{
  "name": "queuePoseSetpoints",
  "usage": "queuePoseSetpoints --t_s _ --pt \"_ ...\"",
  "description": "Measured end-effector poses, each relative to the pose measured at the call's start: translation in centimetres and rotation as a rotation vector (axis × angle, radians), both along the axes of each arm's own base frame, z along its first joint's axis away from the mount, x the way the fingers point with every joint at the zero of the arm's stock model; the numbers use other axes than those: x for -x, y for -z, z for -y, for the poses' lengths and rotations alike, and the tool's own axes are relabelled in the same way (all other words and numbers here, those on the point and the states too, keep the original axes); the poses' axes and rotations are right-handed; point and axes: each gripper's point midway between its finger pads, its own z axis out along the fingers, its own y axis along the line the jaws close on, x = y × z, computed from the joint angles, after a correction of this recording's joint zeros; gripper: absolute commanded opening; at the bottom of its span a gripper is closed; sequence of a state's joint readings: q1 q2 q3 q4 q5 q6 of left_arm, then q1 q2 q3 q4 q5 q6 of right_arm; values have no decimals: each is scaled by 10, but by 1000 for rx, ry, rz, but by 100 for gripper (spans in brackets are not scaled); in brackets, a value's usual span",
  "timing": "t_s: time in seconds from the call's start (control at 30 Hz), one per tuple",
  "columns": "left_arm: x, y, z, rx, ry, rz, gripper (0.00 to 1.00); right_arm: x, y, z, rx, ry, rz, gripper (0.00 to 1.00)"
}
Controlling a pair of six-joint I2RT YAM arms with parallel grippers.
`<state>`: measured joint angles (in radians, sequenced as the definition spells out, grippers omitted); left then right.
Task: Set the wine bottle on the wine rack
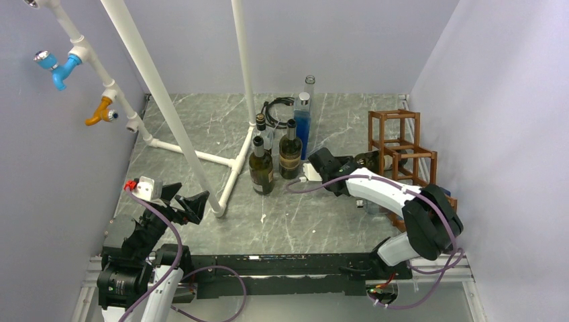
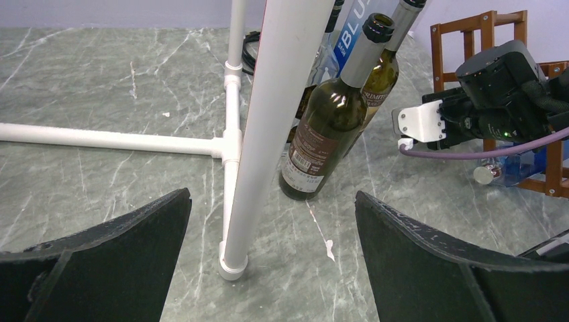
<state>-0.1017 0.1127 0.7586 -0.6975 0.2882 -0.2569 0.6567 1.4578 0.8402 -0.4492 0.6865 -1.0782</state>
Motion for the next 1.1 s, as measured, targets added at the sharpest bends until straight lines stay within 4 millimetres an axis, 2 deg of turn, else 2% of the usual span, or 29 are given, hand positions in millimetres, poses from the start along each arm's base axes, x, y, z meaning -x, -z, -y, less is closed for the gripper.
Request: queuePoseSetpoints --t_s 0.17,0.2,0.3,0.5,0.63,0.93,1.1 --pt "0 0 0 0 0 0 98 4 -12 6 0 9 26 47" --pt "0 0 0 0 0 0 98 5 -13 6 -4 8 30 43" --pt "0 0 0 0 0 0 98 8 -12 8 -5 6 23 19" --pt "0 0 0 0 0 0 98 10 -7 3 8 -1 13 0" --pt "0 0 0 0 0 0 99 15 -1 -5 32 -24 -4 0" --pt "0 0 0 0 -2 0 99 49 20 -55 15 -192 -111 0" --pt "0 0 0 0 -2 0 99 59 26 -56 17 -209 -116 0"
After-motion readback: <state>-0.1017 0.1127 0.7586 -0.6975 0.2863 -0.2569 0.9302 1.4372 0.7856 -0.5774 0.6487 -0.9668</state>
